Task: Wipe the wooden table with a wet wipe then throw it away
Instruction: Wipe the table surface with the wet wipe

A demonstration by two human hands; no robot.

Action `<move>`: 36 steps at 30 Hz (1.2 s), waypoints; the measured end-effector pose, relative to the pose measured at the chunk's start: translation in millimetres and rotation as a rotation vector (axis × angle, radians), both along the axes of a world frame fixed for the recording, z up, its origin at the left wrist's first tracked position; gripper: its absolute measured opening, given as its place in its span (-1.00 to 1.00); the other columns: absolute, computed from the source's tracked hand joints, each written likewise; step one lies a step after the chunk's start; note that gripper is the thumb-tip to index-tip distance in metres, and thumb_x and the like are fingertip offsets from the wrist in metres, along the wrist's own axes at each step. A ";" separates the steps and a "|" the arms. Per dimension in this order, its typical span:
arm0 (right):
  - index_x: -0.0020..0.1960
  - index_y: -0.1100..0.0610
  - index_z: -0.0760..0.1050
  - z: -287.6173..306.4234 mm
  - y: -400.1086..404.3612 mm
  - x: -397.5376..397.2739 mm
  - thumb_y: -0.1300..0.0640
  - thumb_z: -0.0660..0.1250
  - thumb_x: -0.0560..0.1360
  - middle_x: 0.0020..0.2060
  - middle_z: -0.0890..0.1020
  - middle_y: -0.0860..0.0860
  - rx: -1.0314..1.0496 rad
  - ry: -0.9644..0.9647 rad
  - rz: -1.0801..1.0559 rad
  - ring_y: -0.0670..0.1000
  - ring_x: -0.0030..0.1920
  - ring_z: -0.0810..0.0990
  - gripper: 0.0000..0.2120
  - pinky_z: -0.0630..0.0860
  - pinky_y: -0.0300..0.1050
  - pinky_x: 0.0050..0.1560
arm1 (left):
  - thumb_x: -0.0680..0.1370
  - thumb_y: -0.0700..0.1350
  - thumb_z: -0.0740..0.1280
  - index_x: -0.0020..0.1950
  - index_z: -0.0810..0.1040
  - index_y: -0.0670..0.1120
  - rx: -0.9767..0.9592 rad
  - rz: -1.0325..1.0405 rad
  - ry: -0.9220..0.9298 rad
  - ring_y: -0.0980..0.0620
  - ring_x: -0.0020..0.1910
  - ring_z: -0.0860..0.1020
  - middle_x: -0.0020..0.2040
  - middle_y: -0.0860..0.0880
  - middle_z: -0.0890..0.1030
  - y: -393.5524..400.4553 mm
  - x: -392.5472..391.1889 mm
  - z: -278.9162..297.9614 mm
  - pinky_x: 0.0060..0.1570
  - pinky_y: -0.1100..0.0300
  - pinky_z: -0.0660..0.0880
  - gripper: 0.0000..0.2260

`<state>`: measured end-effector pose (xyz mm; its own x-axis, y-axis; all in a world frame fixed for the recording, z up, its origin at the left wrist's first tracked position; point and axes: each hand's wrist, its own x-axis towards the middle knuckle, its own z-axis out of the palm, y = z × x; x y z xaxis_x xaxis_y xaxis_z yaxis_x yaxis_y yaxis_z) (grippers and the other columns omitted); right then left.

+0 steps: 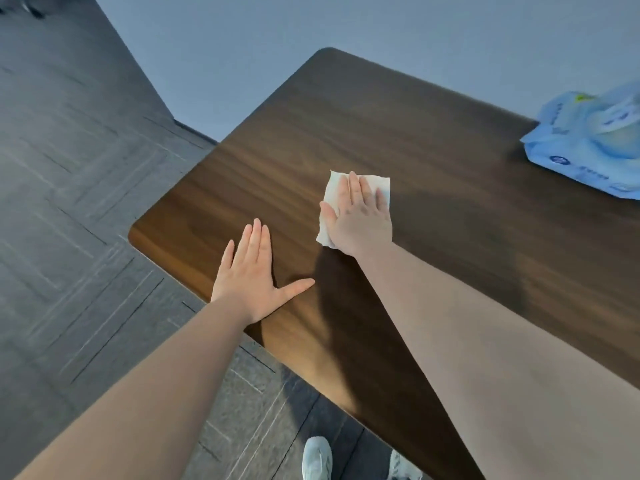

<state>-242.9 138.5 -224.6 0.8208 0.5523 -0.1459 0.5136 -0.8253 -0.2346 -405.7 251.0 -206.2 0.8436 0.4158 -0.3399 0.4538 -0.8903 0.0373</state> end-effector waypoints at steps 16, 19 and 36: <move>0.55 0.09 -0.12 0.7 81.9 -20.5 -0.20 -0.15 0.60 0.56 -0.01 0.01 -0.022 -0.025 0.304 0.02 0.55 -0.07 -0.39 -0.13 0.05 0.51 | 0.31 0.56 -0.05 0.55 -0.21 -0.03 -0.040 0.016 -0.152 -0.01 0.55 -0.17 0.59 0.00 -0.13 -1.0 -1.2 -3.1 0.41 0.06 -0.28 0.01; 0.55 0.09 -0.11 2.6 41.0 -34.1 -0.19 -0.14 0.60 0.56 -0.02 0.00 -0.014 0.007 0.248 0.00 0.54 -0.08 -0.39 -0.15 0.04 0.51 | 0.32 0.57 -0.06 0.54 -0.26 -0.07 -0.058 0.026 -0.053 -0.01 0.54 -0.23 0.58 -0.03 -0.22 0.0 -0.8 -2.4 0.46 0.01 -0.24 0.03; 0.54 0.08 -0.22 4.6 -369.8 -82.3 -0.22 -0.24 0.58 0.55 -0.16 -0.04 -0.187 0.060 -0.529 -0.05 0.54 -0.20 -0.37 -0.22 -0.03 0.52 | 0.48 0.41 -0.09 0.55 -0.20 -0.13 -0.156 -0.590 -0.077 0.06 0.54 -0.23 0.58 -0.02 -0.20 -238.7 44.0 17.2 0.50 0.07 -0.18 -0.16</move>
<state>-325.2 -231.3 -220.0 0.9660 0.0281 -0.2571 0.0088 -0.9971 -0.0758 -361.7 12.2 -188.9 0.9408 -0.1790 -0.2878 -0.1235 -0.9718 0.2008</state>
